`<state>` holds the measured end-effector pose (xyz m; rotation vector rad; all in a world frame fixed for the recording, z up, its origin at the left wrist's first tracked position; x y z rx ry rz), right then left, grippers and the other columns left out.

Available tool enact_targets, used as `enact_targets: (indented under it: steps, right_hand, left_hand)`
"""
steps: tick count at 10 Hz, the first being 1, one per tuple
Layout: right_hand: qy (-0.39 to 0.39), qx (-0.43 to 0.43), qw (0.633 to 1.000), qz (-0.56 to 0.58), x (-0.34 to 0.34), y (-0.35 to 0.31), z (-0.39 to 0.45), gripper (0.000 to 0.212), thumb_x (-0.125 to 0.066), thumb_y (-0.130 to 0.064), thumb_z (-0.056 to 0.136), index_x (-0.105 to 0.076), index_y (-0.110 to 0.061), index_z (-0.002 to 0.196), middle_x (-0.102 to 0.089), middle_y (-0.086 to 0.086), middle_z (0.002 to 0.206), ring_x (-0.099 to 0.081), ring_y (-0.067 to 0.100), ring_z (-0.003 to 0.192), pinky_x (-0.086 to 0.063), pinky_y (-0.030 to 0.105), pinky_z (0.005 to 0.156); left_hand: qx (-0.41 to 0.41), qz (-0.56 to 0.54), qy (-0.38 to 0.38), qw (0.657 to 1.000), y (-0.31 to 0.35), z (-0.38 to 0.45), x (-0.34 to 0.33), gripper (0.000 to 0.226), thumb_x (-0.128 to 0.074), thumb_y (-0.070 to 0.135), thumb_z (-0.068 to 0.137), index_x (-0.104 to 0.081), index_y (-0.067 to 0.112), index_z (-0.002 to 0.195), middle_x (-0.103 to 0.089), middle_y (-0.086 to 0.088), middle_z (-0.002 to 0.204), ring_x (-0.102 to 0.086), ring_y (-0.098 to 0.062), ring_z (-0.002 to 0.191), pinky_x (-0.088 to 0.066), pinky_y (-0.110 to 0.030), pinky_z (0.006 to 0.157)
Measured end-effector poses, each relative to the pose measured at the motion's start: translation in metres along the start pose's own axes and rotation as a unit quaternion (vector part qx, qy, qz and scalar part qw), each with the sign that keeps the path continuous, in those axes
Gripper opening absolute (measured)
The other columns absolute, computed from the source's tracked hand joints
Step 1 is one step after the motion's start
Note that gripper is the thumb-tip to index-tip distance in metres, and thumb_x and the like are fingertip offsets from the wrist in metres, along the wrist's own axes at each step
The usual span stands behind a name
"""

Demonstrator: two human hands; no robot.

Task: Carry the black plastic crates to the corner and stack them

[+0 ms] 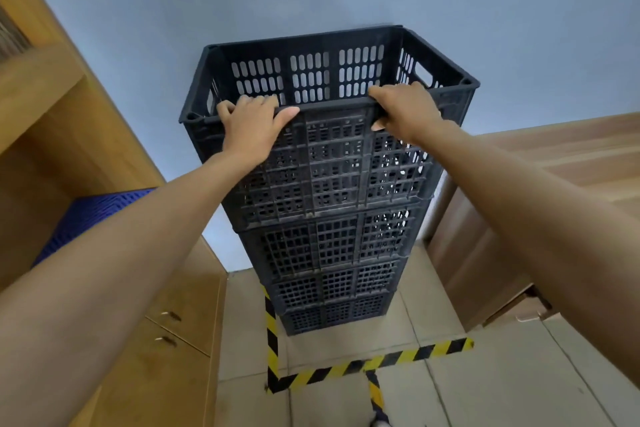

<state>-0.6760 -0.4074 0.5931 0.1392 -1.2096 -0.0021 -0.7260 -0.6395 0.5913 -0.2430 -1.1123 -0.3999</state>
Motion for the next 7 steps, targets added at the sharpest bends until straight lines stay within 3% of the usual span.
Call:
enact_targets:
  steps: [3,4,5,6,7]
  right_hand:
    - [-0.012,-0.026,1.000,0.008,0.001,-0.014,0.004,0.038,-0.072,-0.026,0.083,-0.048,-0.016,0.110,-0.064,0.007,0.105,-0.058,0.032,0.101,-0.040,0.046,0.090]
    - [-0.054,-0.041,0.998,0.017,0.003,-0.019,0.001,0.051,-0.068,-0.031,0.086,-0.040,-0.015,0.125,-0.060,0.010,0.118,-0.052,0.033,0.112,-0.037,0.049,0.098]
    - [-0.118,-0.027,0.993,0.014,0.006,-0.021,-0.003,0.067,-0.064,-0.040,0.086,-0.031,-0.018,0.139,-0.050,0.010,0.135,-0.045,0.032,0.126,-0.032,0.051,0.106]
    - [-0.150,-0.025,0.988,0.021,0.022,-0.018,-0.005,0.072,-0.062,-0.045,0.087,-0.026,-0.022,0.146,-0.044,0.009,0.143,-0.041,0.032,0.132,-0.034,0.052,0.107]
    - [-0.148,-0.036,0.987,0.056,0.045,-0.012,0.001,0.060,-0.056,-0.047,0.091,-0.034,-0.023,0.142,-0.047,0.007,0.143,-0.044,0.029,0.130,-0.043,0.051,0.101]
  left_hand:
    - [-0.012,-0.010,-0.060,0.998,-0.018,0.010,-0.003,0.055,-0.020,0.063,0.096,-0.049,0.018,0.088,-0.058,-0.003,0.093,-0.054,-0.031,0.105,-0.031,-0.051,0.095]
    - [-0.012,-0.049,-0.131,0.990,-0.020,0.007,0.001,0.049,-0.023,0.062,0.097,-0.047,0.019,0.095,-0.058,-0.004,0.095,-0.056,-0.032,0.106,-0.031,-0.056,0.100]
    - [-0.031,-0.073,-0.146,0.986,-0.022,0.002,0.009,0.048,-0.026,0.061,0.097,-0.048,0.020,0.106,-0.059,-0.002,0.101,-0.059,-0.028,0.100,-0.042,-0.052,0.092]
    - [-0.042,-0.046,-0.121,0.991,-0.022,0.000,0.031,0.046,-0.029,0.059,0.098,-0.050,0.021,0.111,-0.060,-0.003,0.109,-0.058,-0.024,0.098,-0.047,-0.049,0.088]
    - [-0.050,-0.046,-0.105,0.992,-0.017,0.006,0.052,0.044,-0.031,0.058,0.098,-0.051,0.022,0.112,-0.063,0.001,0.103,-0.060,-0.021,0.094,-0.045,-0.050,0.093]
Point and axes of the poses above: each hand's wrist, its own z-axis towards the middle knuckle, its own x-axis out of the back of the hand, y = z × x, the point moved 7 cm from there along z, towards the middle knuckle
